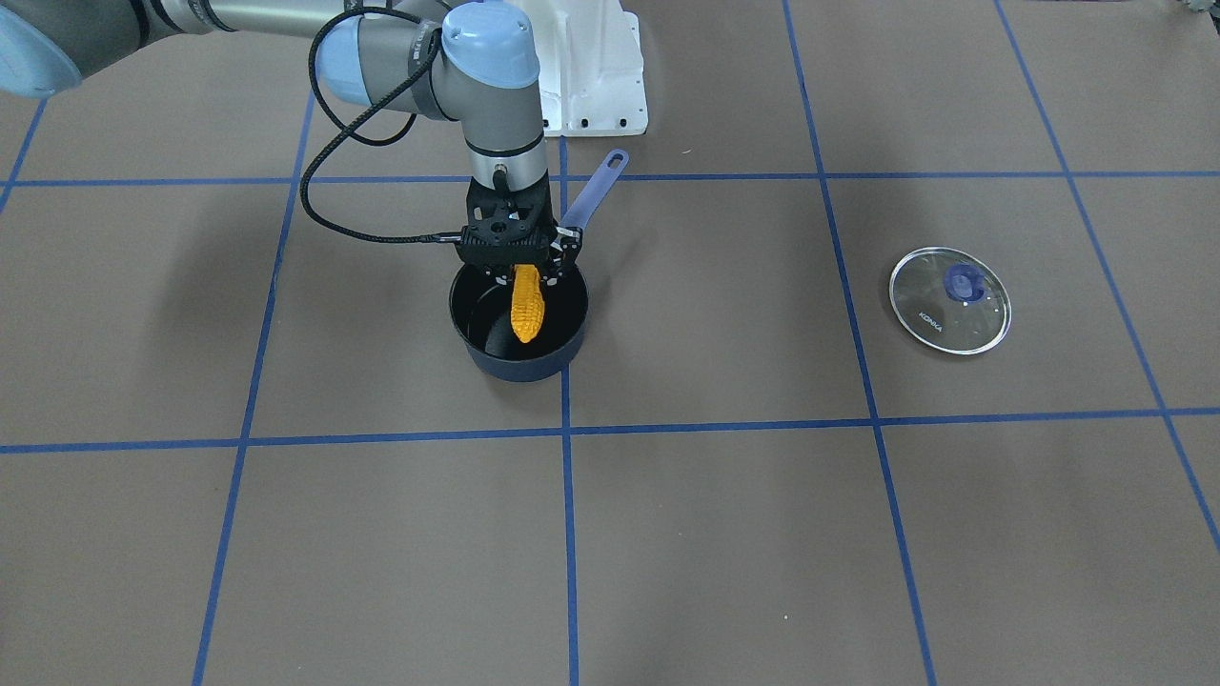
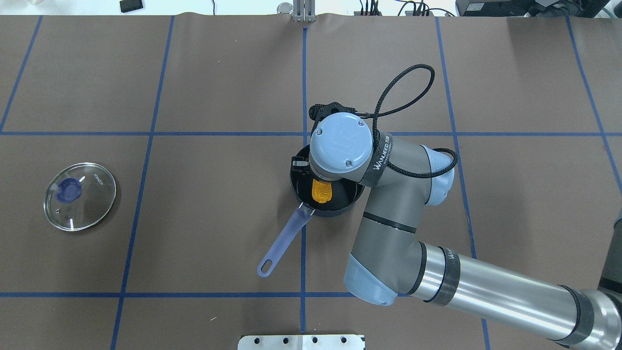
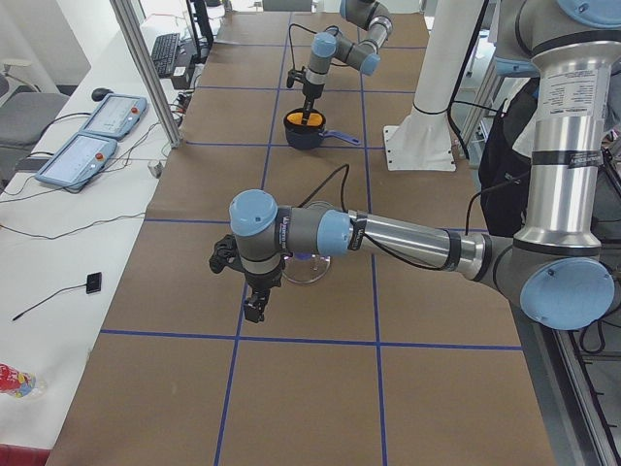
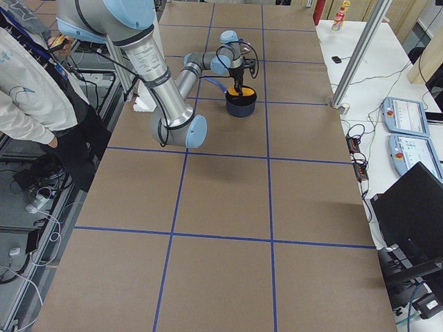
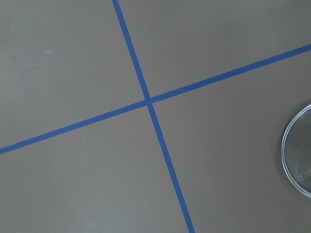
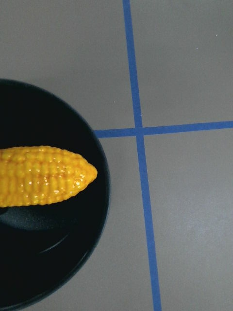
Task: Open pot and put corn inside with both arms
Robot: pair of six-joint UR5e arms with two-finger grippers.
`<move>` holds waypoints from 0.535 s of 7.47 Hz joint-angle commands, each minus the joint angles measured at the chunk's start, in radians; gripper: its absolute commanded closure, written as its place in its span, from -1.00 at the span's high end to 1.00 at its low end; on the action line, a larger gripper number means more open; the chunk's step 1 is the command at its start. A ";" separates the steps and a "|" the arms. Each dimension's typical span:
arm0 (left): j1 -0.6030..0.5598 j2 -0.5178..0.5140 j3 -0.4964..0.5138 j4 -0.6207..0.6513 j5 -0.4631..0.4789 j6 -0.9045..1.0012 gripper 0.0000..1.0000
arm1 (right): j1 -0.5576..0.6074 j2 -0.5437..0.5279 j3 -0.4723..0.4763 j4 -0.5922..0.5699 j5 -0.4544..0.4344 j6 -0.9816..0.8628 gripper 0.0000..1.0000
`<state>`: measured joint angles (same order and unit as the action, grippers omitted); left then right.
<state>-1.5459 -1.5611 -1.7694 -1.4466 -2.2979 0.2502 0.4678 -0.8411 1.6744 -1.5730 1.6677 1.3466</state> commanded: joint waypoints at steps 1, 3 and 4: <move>0.001 0.003 0.005 0.012 0.000 -0.008 0.97 | 0.005 0.000 -0.002 0.001 -0.005 -0.001 1.00; 0.000 0.013 0.031 -0.005 -0.002 -0.006 0.97 | 0.061 0.002 0.007 -0.004 0.035 -0.020 1.00; -0.002 0.016 0.041 0.001 -0.002 -0.011 0.97 | 0.113 -0.013 0.011 -0.007 0.093 -0.049 1.00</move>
<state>-1.5461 -1.5504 -1.7399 -1.4463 -2.2988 0.2417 0.5252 -0.8428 1.6803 -1.5759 1.7037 1.3261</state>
